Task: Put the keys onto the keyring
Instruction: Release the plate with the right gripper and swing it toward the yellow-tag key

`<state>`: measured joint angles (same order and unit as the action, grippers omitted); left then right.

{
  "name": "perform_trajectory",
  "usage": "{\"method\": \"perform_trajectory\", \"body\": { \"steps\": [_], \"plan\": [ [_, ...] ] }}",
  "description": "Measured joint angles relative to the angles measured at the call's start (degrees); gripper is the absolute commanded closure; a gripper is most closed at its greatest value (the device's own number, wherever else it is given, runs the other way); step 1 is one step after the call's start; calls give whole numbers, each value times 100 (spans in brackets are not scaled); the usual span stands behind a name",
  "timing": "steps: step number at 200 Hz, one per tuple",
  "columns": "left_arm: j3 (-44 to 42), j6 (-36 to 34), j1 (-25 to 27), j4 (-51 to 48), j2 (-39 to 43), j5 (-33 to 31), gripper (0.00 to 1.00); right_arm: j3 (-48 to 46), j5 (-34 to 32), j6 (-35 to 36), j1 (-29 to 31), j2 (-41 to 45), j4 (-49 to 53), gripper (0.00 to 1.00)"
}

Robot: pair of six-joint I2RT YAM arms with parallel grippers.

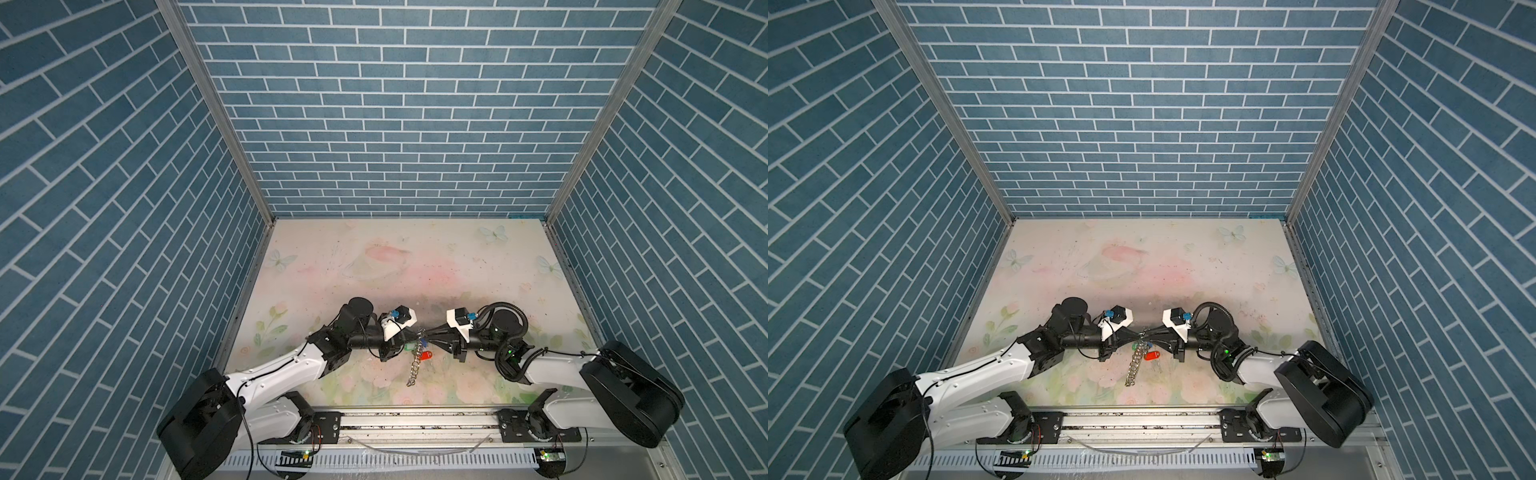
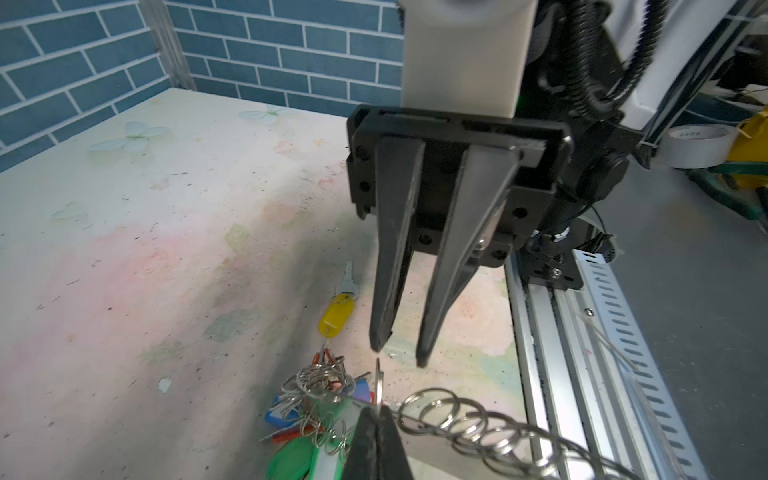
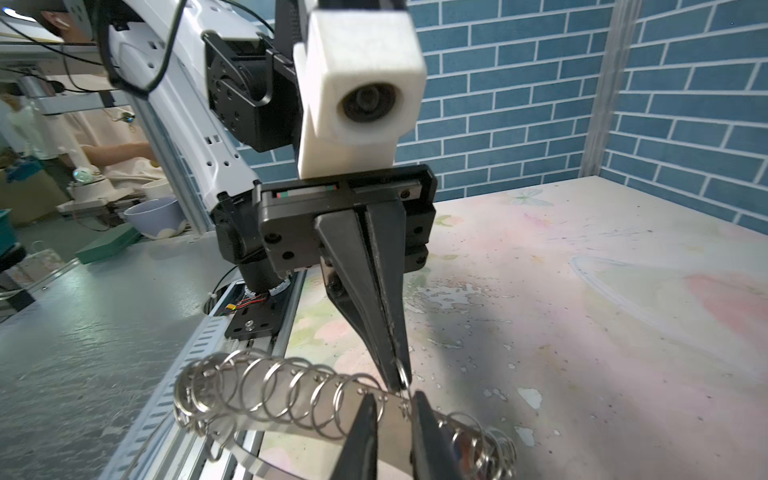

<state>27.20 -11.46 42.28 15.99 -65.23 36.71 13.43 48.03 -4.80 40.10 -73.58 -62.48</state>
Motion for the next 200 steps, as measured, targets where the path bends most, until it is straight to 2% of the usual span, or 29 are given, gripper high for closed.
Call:
{"method": "perform_trajectory", "body": {
  "steps": [39,95,130,175,200],
  "plan": [
    [-52,-11,-2,-66,175,-413,100,-15,-702,234,-4,977,946,80],
    [-455,72,-2,168,428,-1003,100,-31,-2192,197,-4,2072,2459,78],
    [-673,164,-2,435,535,-1403,100,-31,-2841,9,-4,2184,3104,78],
    [-951,289,-2,1016,560,-1821,100,-15,-3246,-278,-11,2070,3556,78],
    [-951,376,-2,1093,581,-2120,100,212,-3738,-553,-15,2055,4293,79]
  ]
}}
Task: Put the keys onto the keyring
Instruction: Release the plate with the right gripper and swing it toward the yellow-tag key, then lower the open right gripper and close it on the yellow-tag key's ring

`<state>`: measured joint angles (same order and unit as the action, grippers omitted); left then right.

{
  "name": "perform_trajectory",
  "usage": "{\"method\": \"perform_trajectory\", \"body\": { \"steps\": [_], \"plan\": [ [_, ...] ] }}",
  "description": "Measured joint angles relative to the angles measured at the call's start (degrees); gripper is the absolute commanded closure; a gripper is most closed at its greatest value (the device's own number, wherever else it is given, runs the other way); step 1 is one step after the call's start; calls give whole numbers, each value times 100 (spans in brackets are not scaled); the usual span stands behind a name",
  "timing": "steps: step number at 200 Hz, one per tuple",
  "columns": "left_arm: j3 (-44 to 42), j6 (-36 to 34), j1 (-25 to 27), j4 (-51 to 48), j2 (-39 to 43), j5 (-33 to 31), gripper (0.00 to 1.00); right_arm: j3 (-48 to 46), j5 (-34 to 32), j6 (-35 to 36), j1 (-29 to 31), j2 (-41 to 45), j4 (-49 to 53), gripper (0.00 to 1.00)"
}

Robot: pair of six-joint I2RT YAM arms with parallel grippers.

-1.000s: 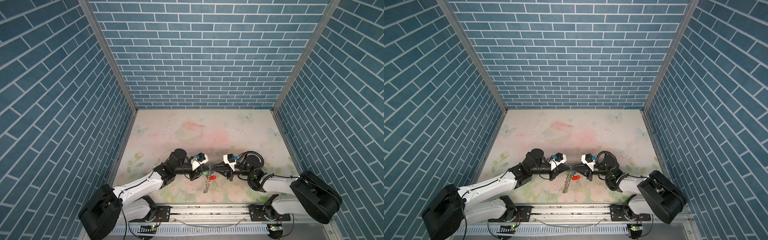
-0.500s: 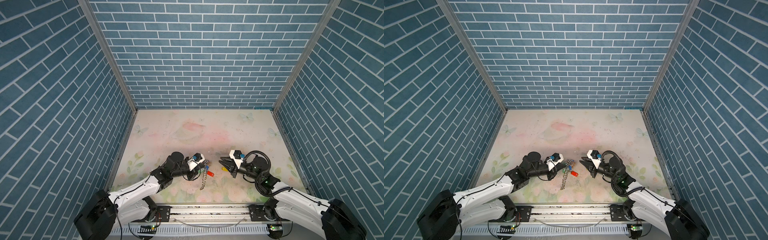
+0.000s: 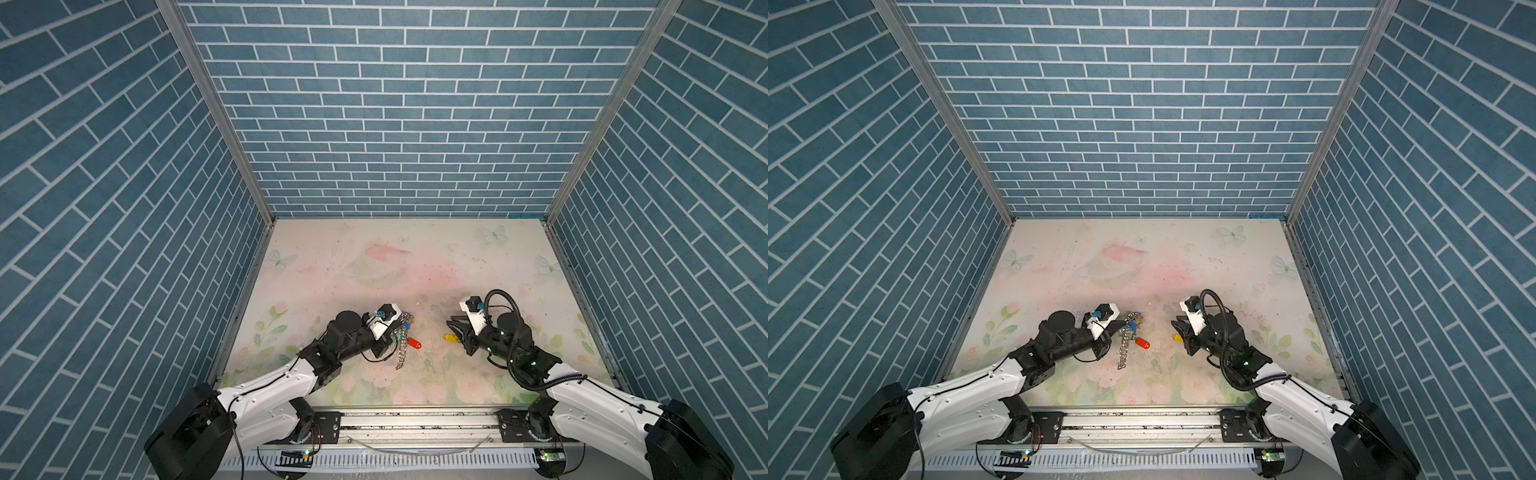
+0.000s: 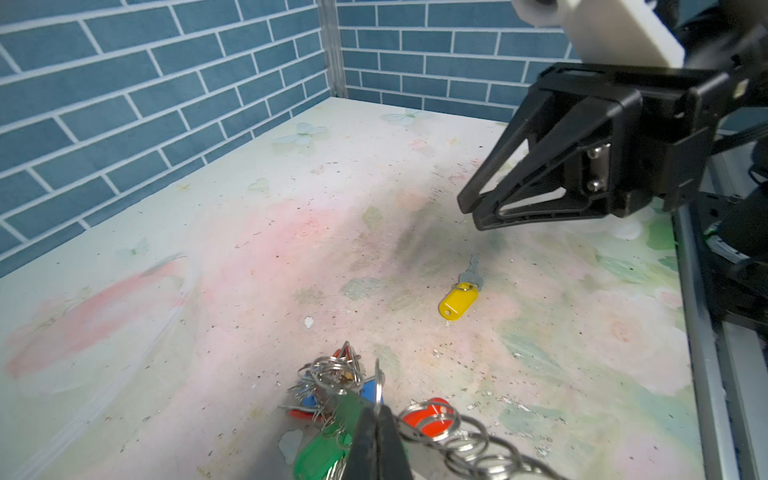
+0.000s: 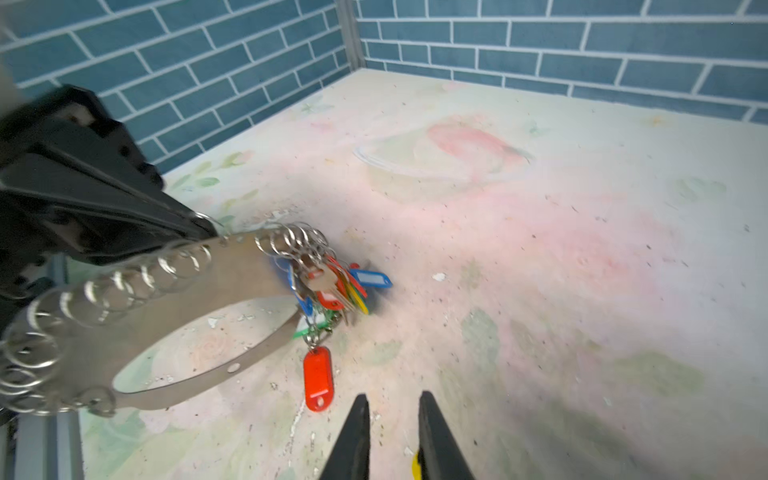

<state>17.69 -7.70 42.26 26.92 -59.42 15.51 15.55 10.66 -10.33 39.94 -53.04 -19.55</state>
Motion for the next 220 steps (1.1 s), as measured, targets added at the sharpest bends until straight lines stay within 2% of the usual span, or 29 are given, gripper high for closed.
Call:
{"method": "perform_trajectory", "body": {
  "steps": [25,55,82,94,114,163,220],
  "plan": [
    [-2,157,0,42,94,-223,100,704,-442,-302,-81,-282,1172,79],
    [-7,280,0,138,52,-356,100,1757,-695,-737,-216,-1045,2601,79],
    [-7,293,2,138,-120,-369,100,2352,-732,-1266,-219,-1714,3569,72],
    [-7,299,0,140,-157,-369,100,2479,-739,-1475,-151,-1950,3851,67],
    [-7,299,0,149,-155,-372,100,2686,-813,-1784,107,-2315,4317,66],
    [-7,299,0,74,33,-345,100,3499,-1172,-2288,551,-3204,5128,67],
    [-7,321,2,22,136,-264,100,3840,-1572,-2594,667,-3851,5584,69]
  ]
}}
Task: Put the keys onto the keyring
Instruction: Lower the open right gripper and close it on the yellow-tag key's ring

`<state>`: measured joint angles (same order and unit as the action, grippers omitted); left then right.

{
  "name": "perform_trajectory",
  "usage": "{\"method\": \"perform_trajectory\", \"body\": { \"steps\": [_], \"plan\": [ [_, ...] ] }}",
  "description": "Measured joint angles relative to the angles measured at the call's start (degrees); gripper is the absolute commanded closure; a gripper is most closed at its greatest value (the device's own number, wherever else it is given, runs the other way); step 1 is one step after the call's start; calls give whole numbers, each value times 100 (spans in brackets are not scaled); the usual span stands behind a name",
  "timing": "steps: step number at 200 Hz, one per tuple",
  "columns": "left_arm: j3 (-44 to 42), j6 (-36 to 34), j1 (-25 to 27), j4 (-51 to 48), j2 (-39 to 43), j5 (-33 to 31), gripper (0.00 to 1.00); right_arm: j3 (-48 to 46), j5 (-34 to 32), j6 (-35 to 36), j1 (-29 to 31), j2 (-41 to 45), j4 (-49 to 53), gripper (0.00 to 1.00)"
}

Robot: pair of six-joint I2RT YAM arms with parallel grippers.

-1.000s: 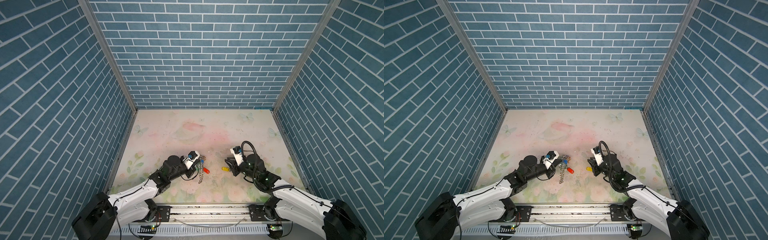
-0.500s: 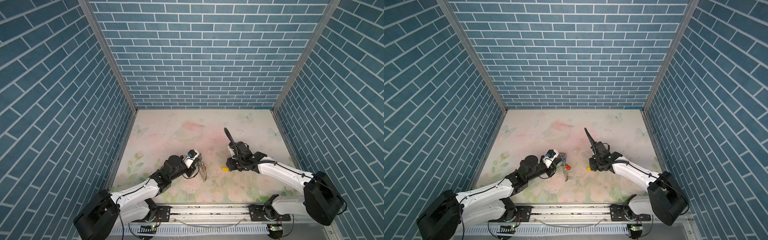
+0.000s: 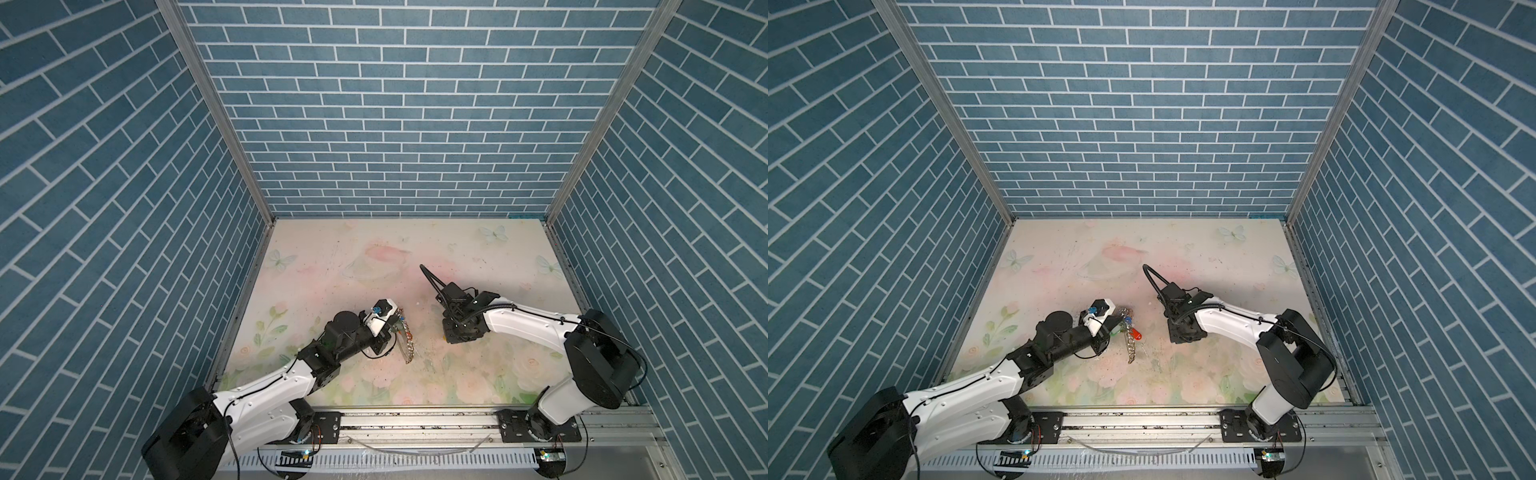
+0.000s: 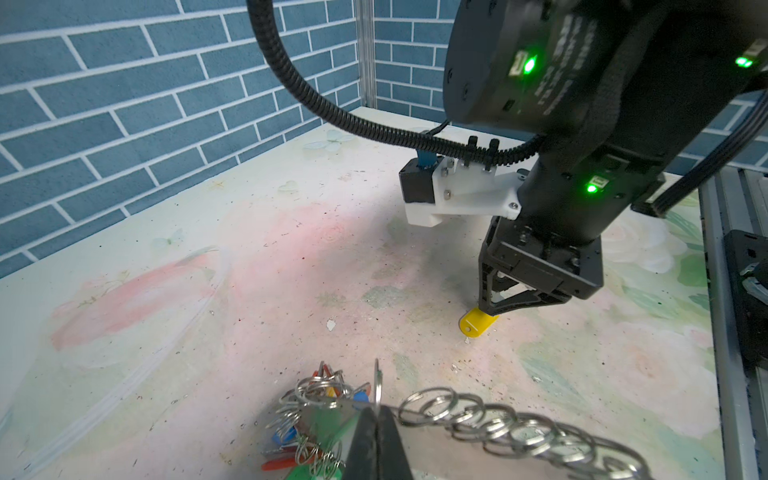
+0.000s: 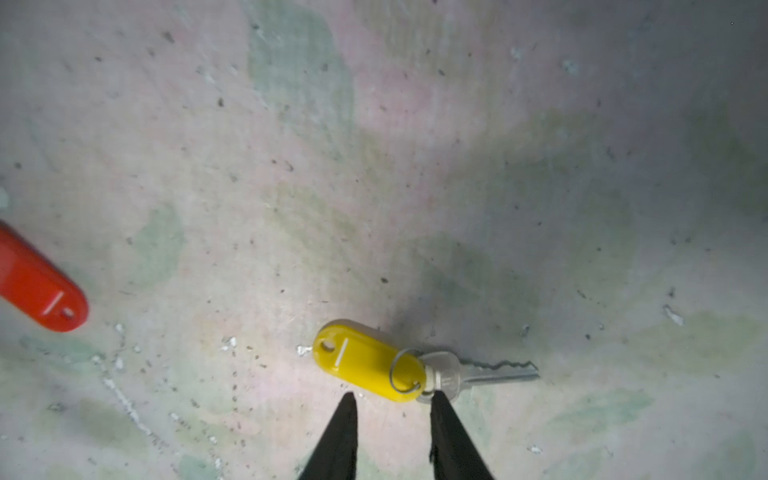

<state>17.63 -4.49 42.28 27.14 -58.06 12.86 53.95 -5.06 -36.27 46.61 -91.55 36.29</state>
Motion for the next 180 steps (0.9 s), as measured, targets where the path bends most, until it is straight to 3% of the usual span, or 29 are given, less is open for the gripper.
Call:
{"method": "perform_trajectory", "body": {
  "steps": [180],
  "plan": [
    [0,4,-2,-31,-17,66,100,173,-566,-105,66,-413,236,81]
  ]
}}
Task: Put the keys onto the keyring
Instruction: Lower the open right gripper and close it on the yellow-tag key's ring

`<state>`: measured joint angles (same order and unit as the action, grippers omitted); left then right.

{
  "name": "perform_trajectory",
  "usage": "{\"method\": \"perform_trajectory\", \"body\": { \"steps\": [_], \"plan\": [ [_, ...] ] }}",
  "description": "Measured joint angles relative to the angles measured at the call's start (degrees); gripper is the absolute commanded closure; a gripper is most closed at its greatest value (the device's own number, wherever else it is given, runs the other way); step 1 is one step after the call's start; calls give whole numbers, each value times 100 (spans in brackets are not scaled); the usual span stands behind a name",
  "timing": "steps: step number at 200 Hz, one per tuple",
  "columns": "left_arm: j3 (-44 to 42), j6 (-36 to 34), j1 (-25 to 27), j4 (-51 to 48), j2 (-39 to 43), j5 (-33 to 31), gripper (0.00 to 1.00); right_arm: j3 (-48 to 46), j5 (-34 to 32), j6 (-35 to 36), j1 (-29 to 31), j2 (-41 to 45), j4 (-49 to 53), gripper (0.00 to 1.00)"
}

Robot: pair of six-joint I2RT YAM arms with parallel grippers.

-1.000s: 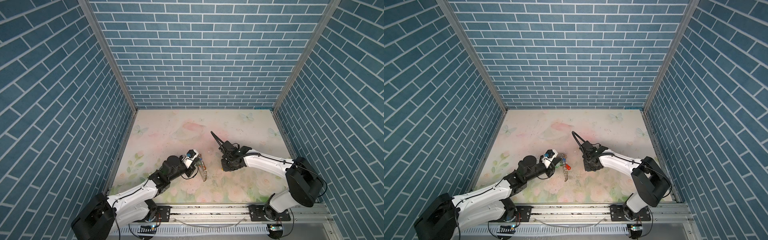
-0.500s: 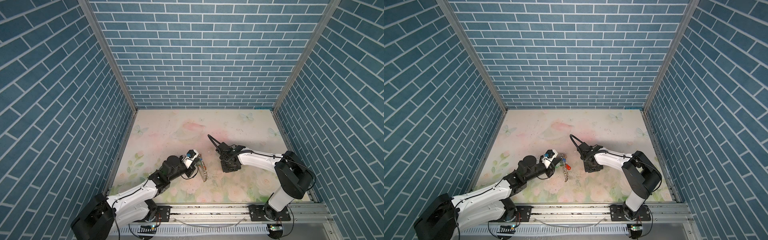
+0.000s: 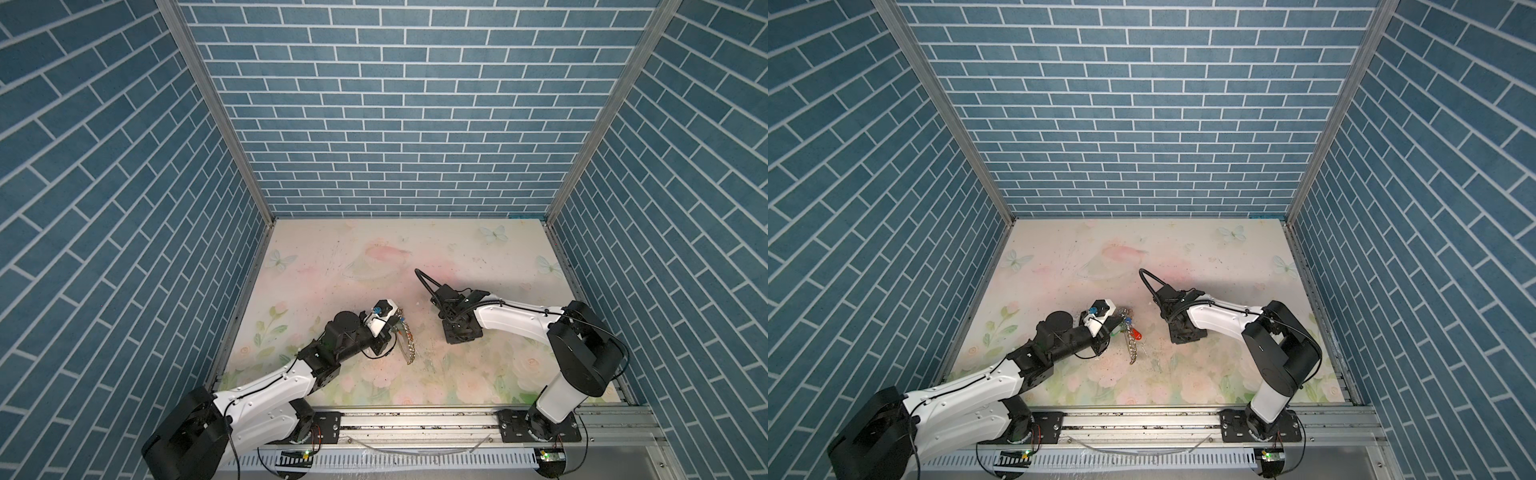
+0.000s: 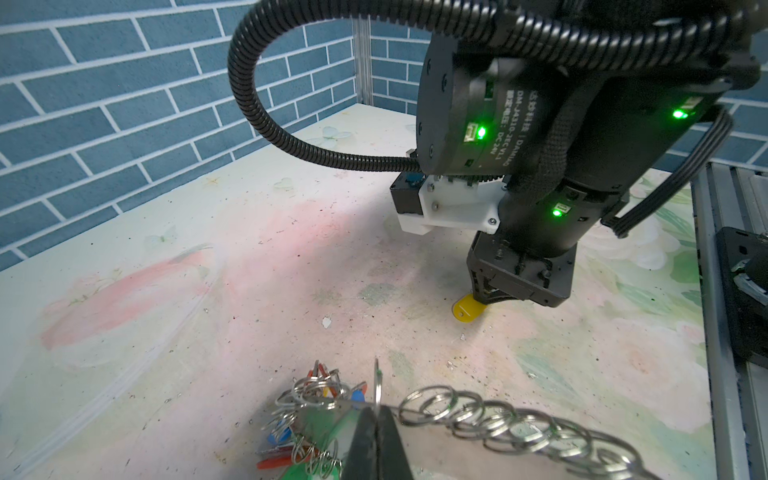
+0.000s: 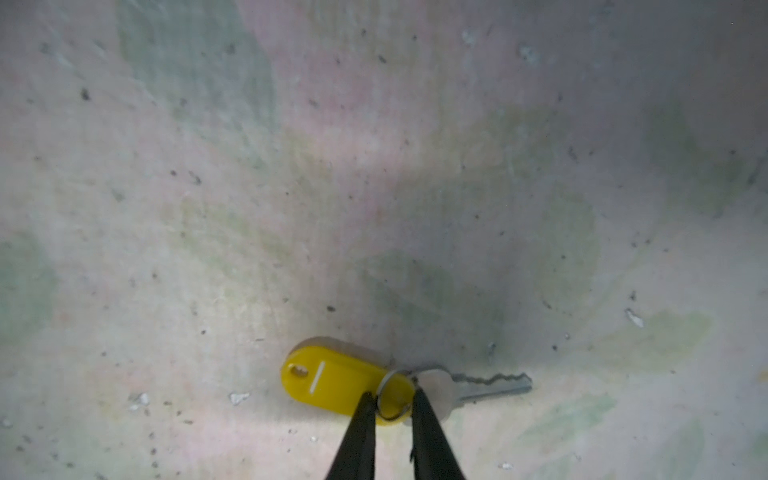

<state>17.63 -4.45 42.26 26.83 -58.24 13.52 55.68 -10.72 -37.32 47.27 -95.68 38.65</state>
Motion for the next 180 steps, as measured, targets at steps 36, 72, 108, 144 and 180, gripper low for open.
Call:
{"method": "perform_trajectory", "body": {
  "steps": [36,72,108,144,180],
  "plan": [
    [0,0,0,0,-28,15,100,72,-280,-44,11,0,203,81],
    [0,0,0,2,-76,37,100,94,-452,-144,11,0,273,85],
    [0,0,0,2,-125,68,100,94,-494,-151,11,0,273,87],
    [0,0,0,0,-164,74,100,94,-446,-153,15,0,162,87],
    [0,0,0,0,-166,92,100,94,-442,-188,13,0,79,87]
  ]
}}
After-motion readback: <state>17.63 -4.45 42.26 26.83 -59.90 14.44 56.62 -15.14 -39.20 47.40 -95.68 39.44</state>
